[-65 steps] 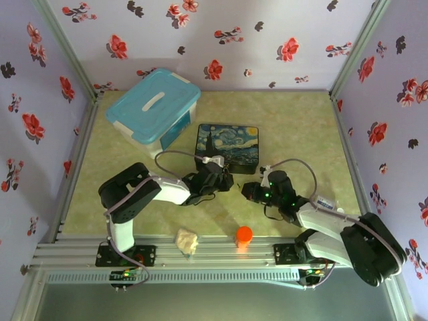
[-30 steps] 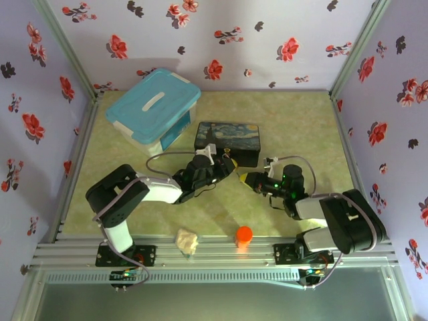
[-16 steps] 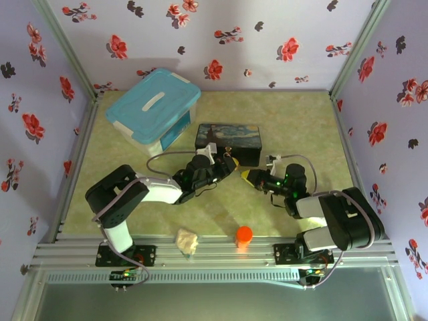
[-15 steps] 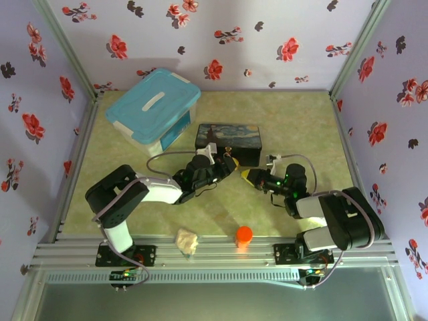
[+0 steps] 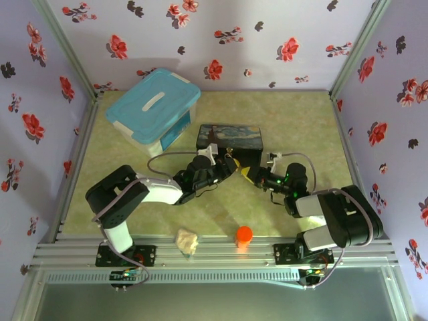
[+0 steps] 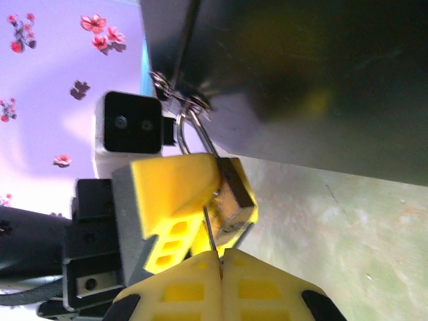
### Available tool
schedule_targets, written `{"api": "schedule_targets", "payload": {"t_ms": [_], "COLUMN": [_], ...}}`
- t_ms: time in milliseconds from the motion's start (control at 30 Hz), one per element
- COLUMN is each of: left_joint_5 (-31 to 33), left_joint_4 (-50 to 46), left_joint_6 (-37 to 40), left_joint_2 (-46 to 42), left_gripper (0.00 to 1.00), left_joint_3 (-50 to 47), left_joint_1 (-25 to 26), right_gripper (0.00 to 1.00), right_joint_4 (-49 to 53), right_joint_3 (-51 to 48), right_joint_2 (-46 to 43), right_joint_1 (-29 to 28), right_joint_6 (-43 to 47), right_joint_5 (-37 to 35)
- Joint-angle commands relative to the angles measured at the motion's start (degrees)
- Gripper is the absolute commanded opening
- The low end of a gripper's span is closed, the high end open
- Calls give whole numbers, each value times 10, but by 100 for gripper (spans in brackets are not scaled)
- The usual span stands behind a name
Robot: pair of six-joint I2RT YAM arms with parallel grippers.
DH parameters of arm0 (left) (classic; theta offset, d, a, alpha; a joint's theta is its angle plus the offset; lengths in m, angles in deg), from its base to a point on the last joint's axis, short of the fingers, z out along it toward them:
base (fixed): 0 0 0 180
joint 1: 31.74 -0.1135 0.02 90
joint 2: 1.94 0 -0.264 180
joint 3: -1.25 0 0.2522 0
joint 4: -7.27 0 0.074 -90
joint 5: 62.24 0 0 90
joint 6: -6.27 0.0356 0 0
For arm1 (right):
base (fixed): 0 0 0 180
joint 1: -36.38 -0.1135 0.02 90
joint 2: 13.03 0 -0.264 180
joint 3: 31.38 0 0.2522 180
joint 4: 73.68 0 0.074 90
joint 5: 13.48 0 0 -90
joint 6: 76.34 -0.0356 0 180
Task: Unlock the padlock with the key
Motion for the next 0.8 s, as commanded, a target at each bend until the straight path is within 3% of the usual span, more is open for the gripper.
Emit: {"api": "schedule_targets", "payload": {"t_ms": [0, 300, 767], "left_joint_5": [-9, -14, -15], "left_joint_4": [32, 43, 90], "left_joint_6": [12, 1, -31], "left_joint_2": [-36, -29, 21], "left_gripper": [0, 0, 0], "left_joint_3": [16, 24, 33], "left_joint_1": [-11, -10, 12], "right_gripper": [0, 0, 0], "right_joint_4": [97, 222, 123], "right_joint_3": [18, 32, 24], "right_joint_2": [-32, -112, -70], "right_joint_1": [3, 3, 23], "right_joint_6": [61, 119, 74], "right_joint_5": [12, -6, 0]}}
